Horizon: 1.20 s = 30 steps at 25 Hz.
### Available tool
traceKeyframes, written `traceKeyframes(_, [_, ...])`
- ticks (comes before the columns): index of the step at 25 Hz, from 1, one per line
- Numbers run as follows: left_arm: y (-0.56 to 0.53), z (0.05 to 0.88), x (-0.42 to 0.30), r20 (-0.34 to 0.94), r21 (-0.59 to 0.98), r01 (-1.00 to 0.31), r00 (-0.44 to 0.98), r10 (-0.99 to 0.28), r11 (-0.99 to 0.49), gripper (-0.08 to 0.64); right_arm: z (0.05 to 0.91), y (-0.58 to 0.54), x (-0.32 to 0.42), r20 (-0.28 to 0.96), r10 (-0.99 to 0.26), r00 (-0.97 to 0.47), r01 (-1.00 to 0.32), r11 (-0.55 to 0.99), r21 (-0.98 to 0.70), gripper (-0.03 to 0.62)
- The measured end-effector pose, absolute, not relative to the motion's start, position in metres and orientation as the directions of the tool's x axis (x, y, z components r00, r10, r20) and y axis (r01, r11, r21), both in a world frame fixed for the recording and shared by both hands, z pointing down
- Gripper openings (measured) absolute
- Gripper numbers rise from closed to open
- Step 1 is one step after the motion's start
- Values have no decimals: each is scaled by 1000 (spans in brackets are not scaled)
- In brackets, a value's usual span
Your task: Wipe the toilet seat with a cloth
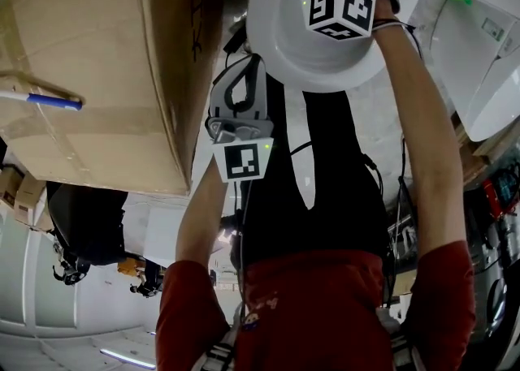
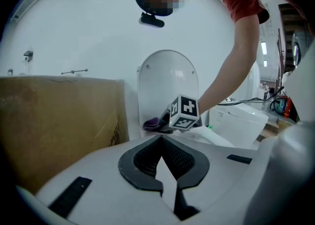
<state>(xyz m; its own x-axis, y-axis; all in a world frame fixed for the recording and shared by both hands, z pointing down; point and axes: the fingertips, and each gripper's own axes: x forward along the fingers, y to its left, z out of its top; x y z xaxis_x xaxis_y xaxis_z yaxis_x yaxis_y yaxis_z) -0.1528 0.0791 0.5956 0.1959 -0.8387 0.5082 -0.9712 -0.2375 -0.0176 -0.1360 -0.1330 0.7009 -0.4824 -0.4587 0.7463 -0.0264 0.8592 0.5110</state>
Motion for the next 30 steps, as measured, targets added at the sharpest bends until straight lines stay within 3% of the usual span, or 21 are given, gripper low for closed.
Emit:
traceKeyframes(7, [56, 592, -119, 509, -19, -947, 266, -819, -320, 14, 705, -143, -52, 747, -507, -430, -44, 838, 544, 63])
traceKeyframes(15, [35, 584, -73, 504, -10, -924, 325, -800, -382, 14, 708, -154, 67, 773, -550, -316, -242, 835, 495, 64])
traceKeyframes(19, [28, 578, -54, 512, -22, -906, 352, -783, -422, 14, 709, -154, 103, 799, -513, -313, -376, 840, 392, 64])
traceKeyframes(24, [21, 555, -38, 533, -54, -881, 372, -760, -469, 14, 697, -152, 111, 823, -482, -299, -399, 847, 351, 63])
traceKeyframes(28, [2, 512, -39, 492, -128, -868, 364, -791, -479, 14, 657, -150, 121, 790, -527, -314, -595, 757, 269, 63])
traceKeyframes(30, [-8, 483, -45, 436, -90, -913, 323, -840, -397, 14, 627, -140, 128, 764, -558, -324, -704, 682, 199, 63])
